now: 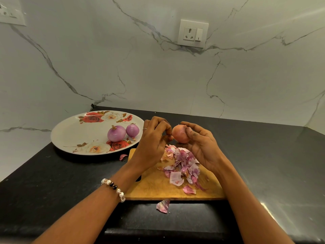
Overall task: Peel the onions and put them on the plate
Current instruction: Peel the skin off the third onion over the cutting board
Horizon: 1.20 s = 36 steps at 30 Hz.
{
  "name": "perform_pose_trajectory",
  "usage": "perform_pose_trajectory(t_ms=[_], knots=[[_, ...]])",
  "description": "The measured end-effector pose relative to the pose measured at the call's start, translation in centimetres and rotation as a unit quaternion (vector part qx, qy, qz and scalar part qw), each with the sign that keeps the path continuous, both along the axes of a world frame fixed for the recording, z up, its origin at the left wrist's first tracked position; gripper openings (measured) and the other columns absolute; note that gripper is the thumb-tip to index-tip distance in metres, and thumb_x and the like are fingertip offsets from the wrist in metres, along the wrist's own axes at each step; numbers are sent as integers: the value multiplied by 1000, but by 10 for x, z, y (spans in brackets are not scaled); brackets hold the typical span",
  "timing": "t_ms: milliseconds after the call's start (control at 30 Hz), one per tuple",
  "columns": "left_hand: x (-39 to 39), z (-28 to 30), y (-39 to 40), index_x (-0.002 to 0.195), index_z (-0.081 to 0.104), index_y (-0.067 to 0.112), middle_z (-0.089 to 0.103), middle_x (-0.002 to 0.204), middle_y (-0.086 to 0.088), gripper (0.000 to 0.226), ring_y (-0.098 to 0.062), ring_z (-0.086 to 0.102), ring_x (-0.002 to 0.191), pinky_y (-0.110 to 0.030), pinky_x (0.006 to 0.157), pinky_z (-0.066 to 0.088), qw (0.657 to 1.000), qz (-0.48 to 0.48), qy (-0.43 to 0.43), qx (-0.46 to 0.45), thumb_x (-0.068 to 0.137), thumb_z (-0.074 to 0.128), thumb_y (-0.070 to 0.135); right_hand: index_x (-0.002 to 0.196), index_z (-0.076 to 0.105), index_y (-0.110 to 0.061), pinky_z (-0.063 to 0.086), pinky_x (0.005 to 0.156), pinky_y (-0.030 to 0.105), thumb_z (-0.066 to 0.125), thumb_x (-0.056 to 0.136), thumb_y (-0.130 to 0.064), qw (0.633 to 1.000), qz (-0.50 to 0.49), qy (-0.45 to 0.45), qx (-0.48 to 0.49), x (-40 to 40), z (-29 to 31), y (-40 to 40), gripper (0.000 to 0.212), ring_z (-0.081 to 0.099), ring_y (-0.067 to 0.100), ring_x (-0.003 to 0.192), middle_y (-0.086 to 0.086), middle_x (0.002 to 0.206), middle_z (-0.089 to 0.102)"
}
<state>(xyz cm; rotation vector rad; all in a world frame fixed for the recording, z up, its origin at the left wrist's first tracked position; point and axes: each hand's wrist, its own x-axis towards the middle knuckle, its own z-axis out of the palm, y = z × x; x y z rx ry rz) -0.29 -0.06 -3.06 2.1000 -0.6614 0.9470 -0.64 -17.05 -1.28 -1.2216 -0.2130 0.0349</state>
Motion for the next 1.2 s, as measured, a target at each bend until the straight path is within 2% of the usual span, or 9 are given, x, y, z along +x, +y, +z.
perform_pose_trajectory(t_ms=[100,200,300,467,633,700,800,967,1200], knots=[[-1,1,1,92,56,9,54,95,-1,18,-21,52,89,-34,68,53,999,-27,4,-37,78,49,1,116,63,-7,63,71,37,57,86,-16,1000,-9,7,29,-1,3,1,32,61,39,113,21,133,52],[-2,1,2,92,55,10,59,88,-4,14,-21,58,82,-39,69,55,997,-37,23,-63,84,52,-1,115,63,-7,62,69,34,49,97,-12,999,-15,2,31,-1,5,0,23,65,33,105,18,129,55],[-3,3,4,92,53,13,62,85,-3,17,-17,63,81,-32,69,56,995,-25,23,-92,88,53,-3,114,63,-8,62,69,34,45,101,-10,999,-17,4,31,-1,5,-2,22,65,30,103,15,125,57],[-3,6,7,92,54,15,62,81,6,17,7,61,81,-5,65,46,992,-12,23,-125,88,61,-1,115,62,-7,63,70,35,46,100,-9,999,-24,10,43,-1,7,-2,22,63,31,106,16,128,55],[-3,3,4,92,65,13,63,90,2,15,-6,59,79,-8,68,48,998,-34,-12,-60,82,66,2,115,62,-7,63,70,36,50,98,-7,999,-25,12,38,-3,7,-1,21,62,34,108,17,127,55],[-2,3,4,91,68,13,60,93,4,10,-10,58,84,-12,69,49,998,-28,-22,-56,81,67,11,114,62,-8,63,69,35,51,98,-8,999,-27,13,32,-3,7,-1,20,61,34,108,17,127,55],[-2,3,2,93,69,16,54,98,9,18,-12,54,92,-17,70,48,998,-17,-13,-61,78,69,25,113,63,-8,63,71,36,53,97,-11,999,-20,20,19,-2,5,0,19,63,35,107,19,125,58],[-3,3,-1,98,70,15,53,103,7,27,-15,52,99,-14,74,41,998,-14,-3,-60,78,68,32,120,61,-2,63,75,39,63,81,-20,1000,13,20,8,-3,4,3,43,68,37,103,26,122,62],[-5,2,-4,95,70,10,58,103,-2,30,-14,51,99,-9,75,38,998,-1,14,-63,76,67,33,124,59,3,62,74,37,53,98,-7,999,28,-2,-29,1,-1,1,29,70,34,101,26,120,64]])
